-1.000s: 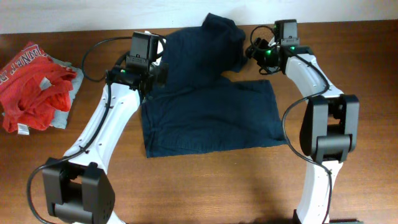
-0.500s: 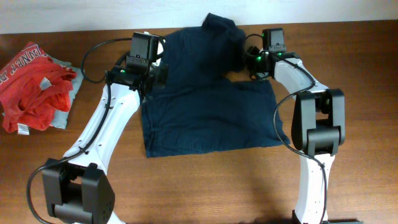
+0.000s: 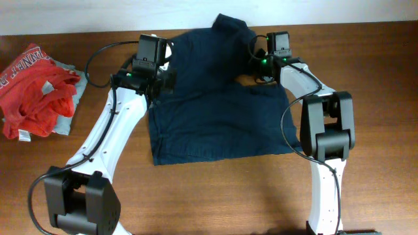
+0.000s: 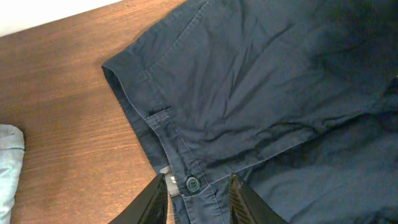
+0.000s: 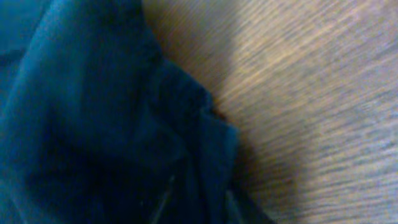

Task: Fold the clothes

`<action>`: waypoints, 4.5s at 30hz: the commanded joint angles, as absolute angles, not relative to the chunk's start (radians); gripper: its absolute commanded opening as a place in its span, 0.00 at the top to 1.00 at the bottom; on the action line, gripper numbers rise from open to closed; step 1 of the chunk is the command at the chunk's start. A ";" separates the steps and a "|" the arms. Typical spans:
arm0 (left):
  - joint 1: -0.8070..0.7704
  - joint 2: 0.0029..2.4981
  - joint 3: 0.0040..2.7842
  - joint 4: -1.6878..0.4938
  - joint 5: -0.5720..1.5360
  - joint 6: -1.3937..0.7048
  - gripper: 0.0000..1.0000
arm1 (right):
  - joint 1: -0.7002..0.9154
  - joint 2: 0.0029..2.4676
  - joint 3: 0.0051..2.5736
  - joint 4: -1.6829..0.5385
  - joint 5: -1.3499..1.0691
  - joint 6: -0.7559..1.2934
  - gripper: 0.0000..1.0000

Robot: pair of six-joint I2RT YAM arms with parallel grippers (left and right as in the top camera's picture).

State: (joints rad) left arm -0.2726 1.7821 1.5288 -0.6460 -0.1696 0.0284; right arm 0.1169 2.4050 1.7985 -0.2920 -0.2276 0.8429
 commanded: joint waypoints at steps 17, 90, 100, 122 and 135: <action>-0.269 1.748 1.533 -0.656 -0.173 0.015 0.67 | -0.106 2.329 1.814 -0.492 -0.279 0.431 0.96; -0.208 1.551 0.899 -0.626 0.216 -0.176 0.46 | -0.039 1.317 0.912 -1.135 -0.015 0.450 0.05; -0.298 1.746 0.899 -0.561 0.259 -0.092 0.46 | -0.039 1.317 0.912 -1.121 -0.015 0.442 0.05; -0.181 1.779 0.972 -0.621 0.183 -0.093 0.99 | -0.039 1.388 0.869 -1.006 -0.003 0.435 0.15; -0.138 1.778 0.972 -0.596 0.183 -0.092 0.99 | -0.038 1.584 0.833 -0.904 -0.170 0.397 0.31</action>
State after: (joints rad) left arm -0.1436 1.7618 0.9596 -0.6064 0.2111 -0.1009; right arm -0.0448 1.5505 0.8631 -0.9165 -0.0975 0.4141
